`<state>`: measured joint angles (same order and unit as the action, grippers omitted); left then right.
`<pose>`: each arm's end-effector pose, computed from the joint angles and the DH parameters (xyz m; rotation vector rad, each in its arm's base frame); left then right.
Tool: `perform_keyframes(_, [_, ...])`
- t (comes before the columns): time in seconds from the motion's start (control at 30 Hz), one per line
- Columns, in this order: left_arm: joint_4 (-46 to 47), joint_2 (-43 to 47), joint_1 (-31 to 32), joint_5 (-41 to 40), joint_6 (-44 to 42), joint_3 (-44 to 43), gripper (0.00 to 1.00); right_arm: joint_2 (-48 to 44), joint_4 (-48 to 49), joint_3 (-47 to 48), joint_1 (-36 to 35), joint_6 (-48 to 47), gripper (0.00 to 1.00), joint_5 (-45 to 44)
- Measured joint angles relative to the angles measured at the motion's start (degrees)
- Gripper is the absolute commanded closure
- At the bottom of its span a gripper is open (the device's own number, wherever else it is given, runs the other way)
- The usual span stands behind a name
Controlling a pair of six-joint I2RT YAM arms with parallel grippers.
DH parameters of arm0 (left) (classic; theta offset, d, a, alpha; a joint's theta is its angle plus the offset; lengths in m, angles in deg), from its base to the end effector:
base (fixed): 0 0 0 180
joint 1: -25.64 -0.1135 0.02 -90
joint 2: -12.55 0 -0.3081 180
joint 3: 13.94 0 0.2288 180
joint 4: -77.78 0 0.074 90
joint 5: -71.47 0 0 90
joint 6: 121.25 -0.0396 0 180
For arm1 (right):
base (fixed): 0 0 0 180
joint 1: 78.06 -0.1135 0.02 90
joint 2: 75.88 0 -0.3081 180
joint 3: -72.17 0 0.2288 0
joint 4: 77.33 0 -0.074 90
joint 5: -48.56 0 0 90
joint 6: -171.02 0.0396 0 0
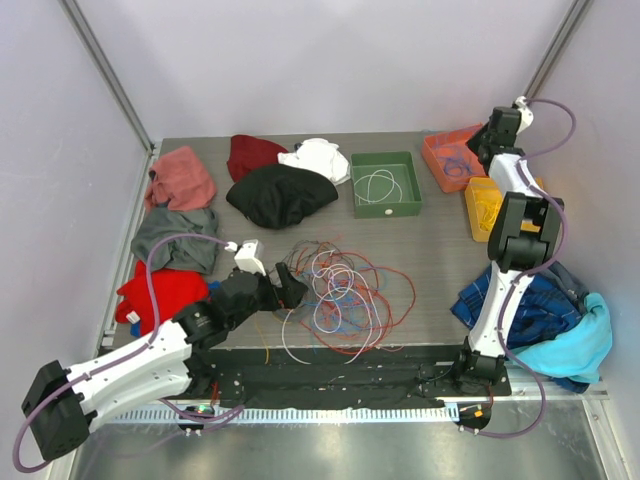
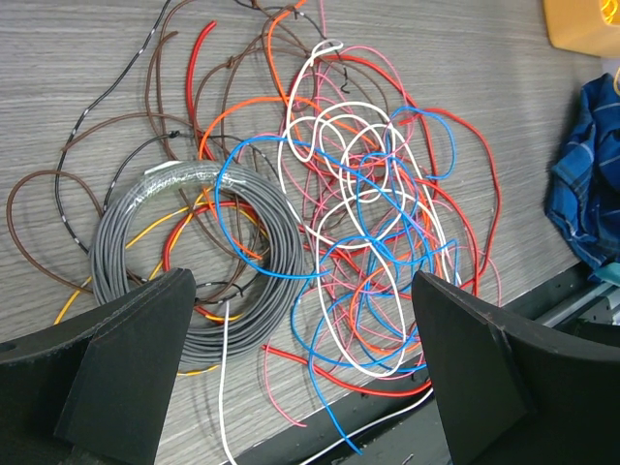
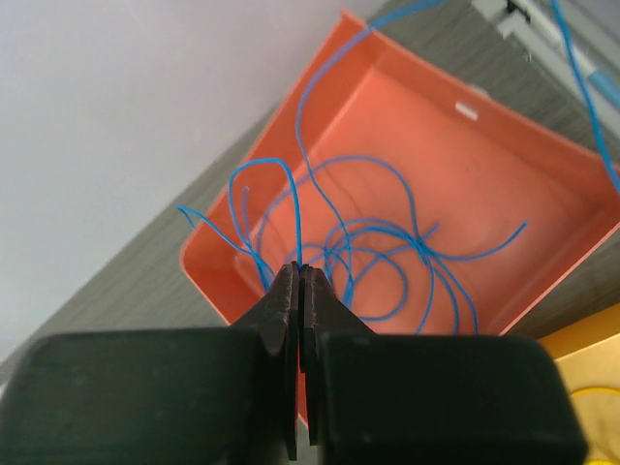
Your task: Untangle the cables
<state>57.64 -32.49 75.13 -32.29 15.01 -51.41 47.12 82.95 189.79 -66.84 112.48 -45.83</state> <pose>0.0907 -0.0917 0.2491 -0.0952 2.1328 -0.7820 0.5079 -0.1038 0.3023 0.7771 1.8544 0.1487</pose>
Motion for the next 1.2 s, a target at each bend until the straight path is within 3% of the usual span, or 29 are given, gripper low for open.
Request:
perform_keyframes(0.1, [0.11,0.68,0.0,-0.02,0.04,0.0,0.0,2.03,-1.31,-0.02,-0.72,-0.59,0.78,-0.59])
perform_keyframes(0.13, [0.2,0.76,0.0,-0.02,0.04,0.0,0.0,2.47,-1.6,-0.02,-0.79,-0.7,0.64,-0.63])
perform_keyframes(0.17, [0.31,0.79,0.0,0.0,0.04,0.0,0.0,2.93,-1.92,-0.02,-0.83,-1.09,0.58,-0.66])
perform_keyframes(0.23, [0.37,0.87,0.0,-0.02,0.07,0.0,0.0,3.28,-2.54,0.0,-0.83,-1.05,0.46,-0.74])
perform_keyframes(0.33, [0.42,1.36,0.0,-0.02,0.11,0.13,0.0,3.28,-3.54,0.26,-1.16,-1.4,0.39,-1.95])
perform_keyframes(0.67, [0.42,2.01,0.0,0.02,1.11,0.42,0.0,-0.59,-11.13,4.44,-4.7,-1.38,0.41,-10.8])
perform_keyframes(0.83, [0.39,3.98,0.0,0.02,1.6,1.11,0.0,-16.46,-8.9,-8.9,-9.01,0.31,0.42,-9.7])
perform_keyframes(0.93, [0.37,4.31,0.0,-0.02,1.86,1.14,0.0,-27.8,-6.78,-16.87,-17.44,-0.94,0.42,-11.47])
perform_keyframes(1.03, [-0.48,4.15,0.0,-0.46,2.4,0.98,0.0,-37.33,-3.98,-23.76,-31.67,-2.99,0.42,-13.44])
perform_keyframes(1.2, [-6.82,0.7,0.0,-3.37,2.91,-3.41,0.0,-47.71,-2.51,-36.3,-50.58,-5.03,0.43,-18.21])
